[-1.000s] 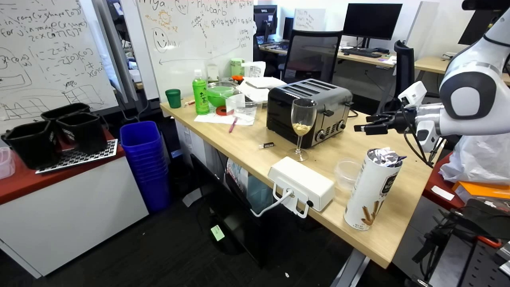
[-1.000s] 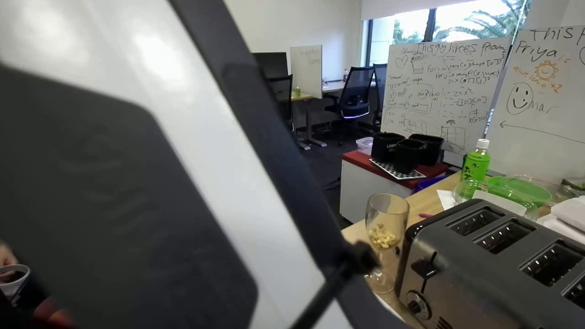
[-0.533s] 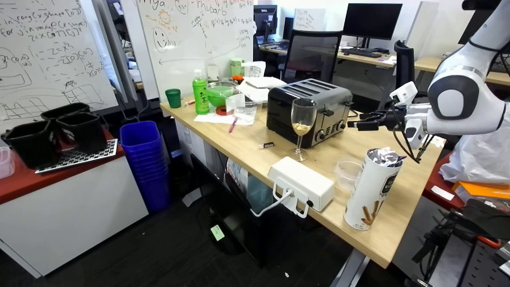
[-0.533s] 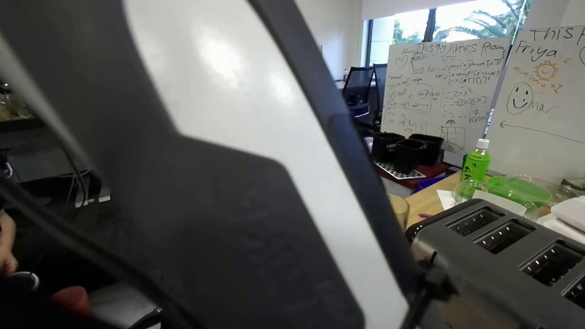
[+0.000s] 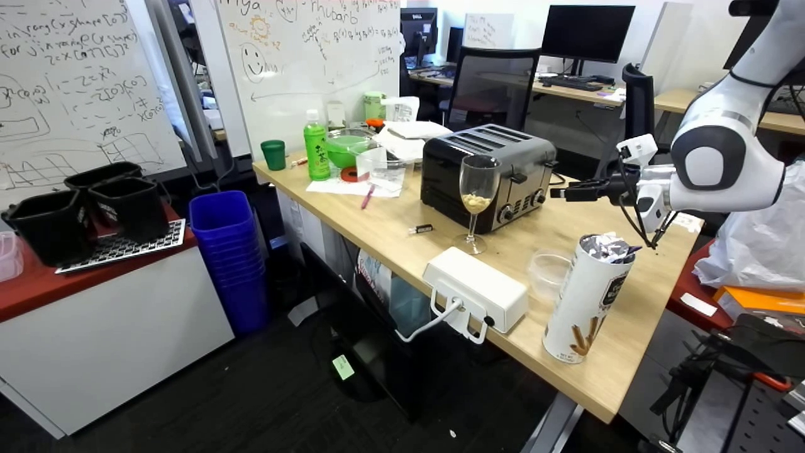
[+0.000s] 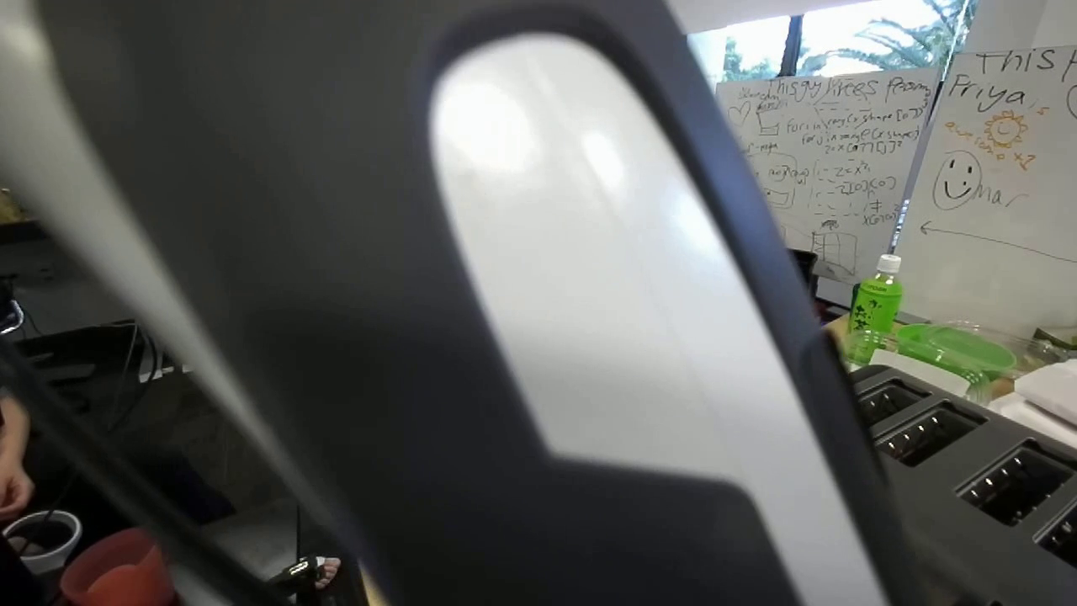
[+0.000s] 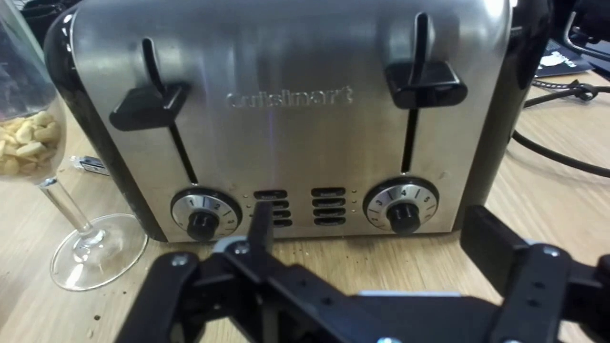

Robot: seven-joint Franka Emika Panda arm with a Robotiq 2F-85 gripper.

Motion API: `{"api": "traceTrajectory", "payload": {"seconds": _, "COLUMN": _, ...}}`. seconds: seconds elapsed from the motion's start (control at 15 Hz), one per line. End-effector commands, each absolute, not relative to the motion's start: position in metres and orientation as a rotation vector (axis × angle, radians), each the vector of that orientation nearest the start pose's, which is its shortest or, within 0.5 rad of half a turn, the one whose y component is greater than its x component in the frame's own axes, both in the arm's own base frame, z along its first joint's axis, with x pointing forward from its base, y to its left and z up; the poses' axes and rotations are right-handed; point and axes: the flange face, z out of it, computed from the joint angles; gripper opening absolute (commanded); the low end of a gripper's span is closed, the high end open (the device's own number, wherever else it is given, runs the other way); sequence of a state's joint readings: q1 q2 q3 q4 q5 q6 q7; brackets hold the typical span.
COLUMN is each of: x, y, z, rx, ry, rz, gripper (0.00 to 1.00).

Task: Turn the right knob on the bread toaster clockwise

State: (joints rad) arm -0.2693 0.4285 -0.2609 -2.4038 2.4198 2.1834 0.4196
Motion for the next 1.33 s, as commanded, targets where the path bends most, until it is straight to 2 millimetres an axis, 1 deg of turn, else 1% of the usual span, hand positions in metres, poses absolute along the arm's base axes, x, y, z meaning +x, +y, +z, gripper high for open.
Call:
{"api": "traceTrajectory", "payload": {"seconds": 0.0, "x": 0.420, "y": -0.235, "z": 0.123, "rx": 0.022, "ry": 2.010, "rz": 0.103, "gripper": 1.00}}
{"api": "traceTrajectory", "payload": {"seconds": 0.53, "x": 0.432, "y": -0.244, "z": 0.108, "rx": -0.028, "ry": 2.043, "rz": 0.058, "gripper": 1.00}}
{"api": "traceTrajectory", "payload": {"seconds": 0.93, "x": 0.444, "y": -0.244, "z": 0.101, "rx": -0.079, "ry": 2.052, "rz": 0.053, "gripper": 1.00}}
{"api": "traceTrajectory", "payload": {"seconds": 1.27, "x": 0.449, "y": -0.249, "z": 0.096, "rx": -0.103, "ry": 2.064, "rz": 0.049, "gripper": 1.00}}
